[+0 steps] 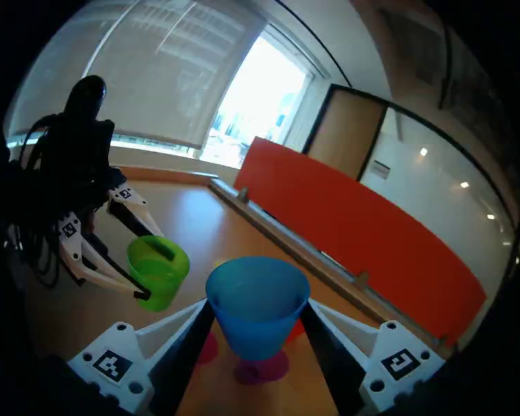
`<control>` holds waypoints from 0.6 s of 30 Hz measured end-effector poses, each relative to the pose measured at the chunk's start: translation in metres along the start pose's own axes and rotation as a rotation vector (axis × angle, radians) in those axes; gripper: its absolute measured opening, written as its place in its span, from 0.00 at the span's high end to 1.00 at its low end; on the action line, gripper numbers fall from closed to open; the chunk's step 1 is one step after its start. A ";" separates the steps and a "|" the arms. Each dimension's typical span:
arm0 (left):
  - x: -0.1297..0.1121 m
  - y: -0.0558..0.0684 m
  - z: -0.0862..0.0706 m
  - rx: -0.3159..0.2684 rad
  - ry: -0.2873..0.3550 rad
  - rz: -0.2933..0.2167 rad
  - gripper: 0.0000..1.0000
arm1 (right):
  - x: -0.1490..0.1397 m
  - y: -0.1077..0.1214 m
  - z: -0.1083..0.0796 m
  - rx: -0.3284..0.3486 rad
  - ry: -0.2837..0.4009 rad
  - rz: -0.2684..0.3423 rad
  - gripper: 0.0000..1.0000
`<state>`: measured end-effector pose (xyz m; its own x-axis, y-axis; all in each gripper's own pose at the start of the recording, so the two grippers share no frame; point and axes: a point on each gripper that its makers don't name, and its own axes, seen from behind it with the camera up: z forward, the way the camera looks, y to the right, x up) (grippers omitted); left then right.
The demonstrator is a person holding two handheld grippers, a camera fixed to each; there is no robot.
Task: Pour water
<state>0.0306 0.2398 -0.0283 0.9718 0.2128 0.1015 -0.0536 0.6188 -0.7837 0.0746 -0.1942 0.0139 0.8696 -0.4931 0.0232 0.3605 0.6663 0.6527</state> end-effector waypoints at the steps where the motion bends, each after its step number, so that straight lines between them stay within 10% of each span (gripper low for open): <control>1: -0.002 -0.001 0.000 0.000 -0.004 0.001 0.15 | -0.003 0.000 -0.001 0.006 -0.005 0.016 0.12; 18: -0.023 -0.012 0.007 0.011 -0.058 0.009 0.15 | -0.062 -0.013 -0.011 0.130 -0.117 0.248 0.12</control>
<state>0.0074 0.2328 -0.0165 0.9564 0.2615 0.1303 -0.0648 0.6246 -0.7782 0.0196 -0.1661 -0.0045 0.8782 -0.3906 0.2761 0.0895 0.7011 0.7074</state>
